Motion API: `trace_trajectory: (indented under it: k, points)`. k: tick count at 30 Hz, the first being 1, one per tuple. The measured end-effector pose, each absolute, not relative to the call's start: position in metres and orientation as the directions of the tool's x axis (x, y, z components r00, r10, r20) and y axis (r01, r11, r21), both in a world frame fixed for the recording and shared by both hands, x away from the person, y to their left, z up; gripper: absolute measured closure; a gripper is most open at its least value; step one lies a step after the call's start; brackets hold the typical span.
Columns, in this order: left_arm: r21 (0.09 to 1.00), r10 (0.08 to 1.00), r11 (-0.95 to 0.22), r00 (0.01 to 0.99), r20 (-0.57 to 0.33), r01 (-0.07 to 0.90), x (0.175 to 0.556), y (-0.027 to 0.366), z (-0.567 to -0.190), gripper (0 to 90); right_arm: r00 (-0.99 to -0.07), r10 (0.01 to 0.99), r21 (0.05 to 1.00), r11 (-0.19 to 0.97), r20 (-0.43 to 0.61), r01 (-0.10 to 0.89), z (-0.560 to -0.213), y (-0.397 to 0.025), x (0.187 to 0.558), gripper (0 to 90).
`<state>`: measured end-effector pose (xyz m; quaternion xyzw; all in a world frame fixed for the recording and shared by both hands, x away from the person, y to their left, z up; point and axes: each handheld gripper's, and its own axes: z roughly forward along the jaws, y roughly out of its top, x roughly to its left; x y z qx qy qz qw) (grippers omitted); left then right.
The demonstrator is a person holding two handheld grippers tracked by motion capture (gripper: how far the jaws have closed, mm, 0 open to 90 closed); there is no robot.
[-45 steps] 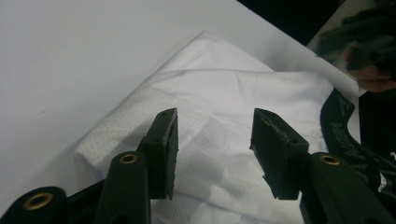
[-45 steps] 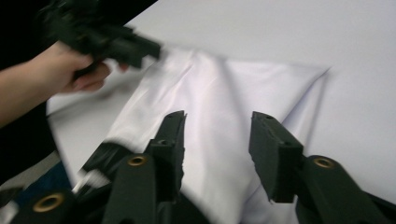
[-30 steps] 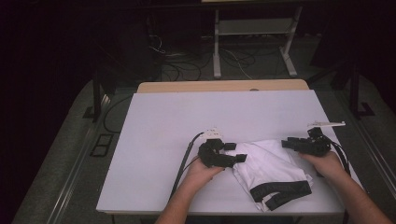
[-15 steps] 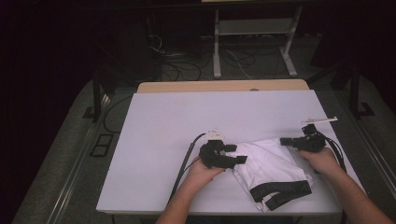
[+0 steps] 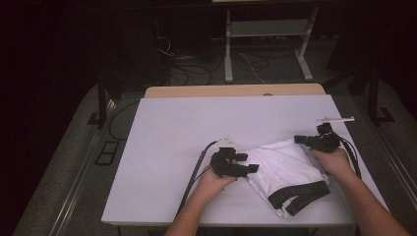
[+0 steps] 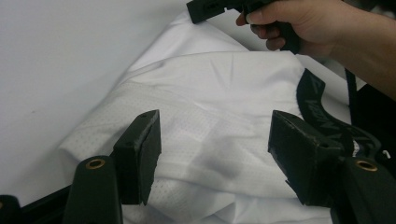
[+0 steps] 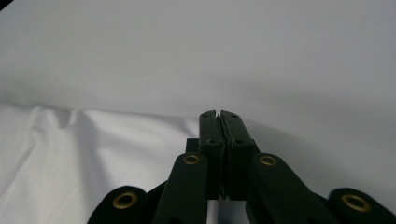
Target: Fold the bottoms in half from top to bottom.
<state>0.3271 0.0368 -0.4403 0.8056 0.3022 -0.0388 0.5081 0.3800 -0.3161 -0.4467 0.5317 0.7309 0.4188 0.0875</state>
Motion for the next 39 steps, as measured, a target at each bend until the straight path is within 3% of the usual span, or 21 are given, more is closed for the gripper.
trace_trajectory:
  k: [1,5,8,14,17,22,31,34,37,39]
  points:
    - [0.798,0.455,-0.296,0.812,-0.366,0.525,0.327,0.041,-0.439,33.9,-0.399,0.852,0.706,0.050,0.339,0.706,-0.447,-0.320,0.380,73.0]
    - [0.797,0.491,-0.269,0.789,-0.370,0.541,0.327,0.051,-0.439,34.6,-0.412,0.835,0.704,0.043,0.365,0.709,-0.442,-0.328,0.374,72.2]
    - [0.790,0.551,-0.245,0.751,-0.365,0.563,0.329,0.057,-0.442,36.2,-0.437,0.806,0.637,0.098,0.400,0.764,-0.445,-0.329,0.354,71.0]
    - [0.771,0.571,-0.254,0.734,-0.368,0.584,0.332,0.054,-0.446,38.5,-0.423,0.805,0.614,0.094,0.416,0.783,-0.449,-0.328,0.354,69.9]
    - [0.767,0.578,-0.264,0.732,-0.359,0.585,0.333,0.051,-0.447,40.7,-0.448,0.787,0.620,0.108,0.424,0.777,-0.452,-0.320,0.357,87.1]
    - [0.758,0.603,-0.282,0.723,-0.336,0.588,0.334,0.048,-0.450,48.2,-0.459,0.797,0.667,0.096,0.393,0.739,-0.444,-0.326,0.361,88.4]
    - [0.750,0.613,-0.282,0.713,-0.340,0.599,0.336,0.048,-0.451,47.6,-0.448,0.835,0.695,0.114,0.321,0.710,-0.441,-0.328,0.376,88.4]
    - [0.754,0.610,-0.277,0.715,-0.340,0.595,0.335,0.051,-0.448,46.2,-0.449,0.835,0.669,0.138,0.318,0.731,-0.449,-0.325,0.378,84.7]
    - [0.763,0.611,-0.268,0.716,-0.337,0.588,0.334,0.053,-0.445,46.0,-0.440,0.836,0.673,0.120,0.327,0.730,-0.446,-0.326,0.375,74.0]
    - [0.763,0.611,-0.268,0.716,-0.337,0.588,0.334,0.053,-0.445,45.8,-0.442,0.828,0.682,0.102,0.345,0.724,-0.441,-0.330,0.369,74.0]
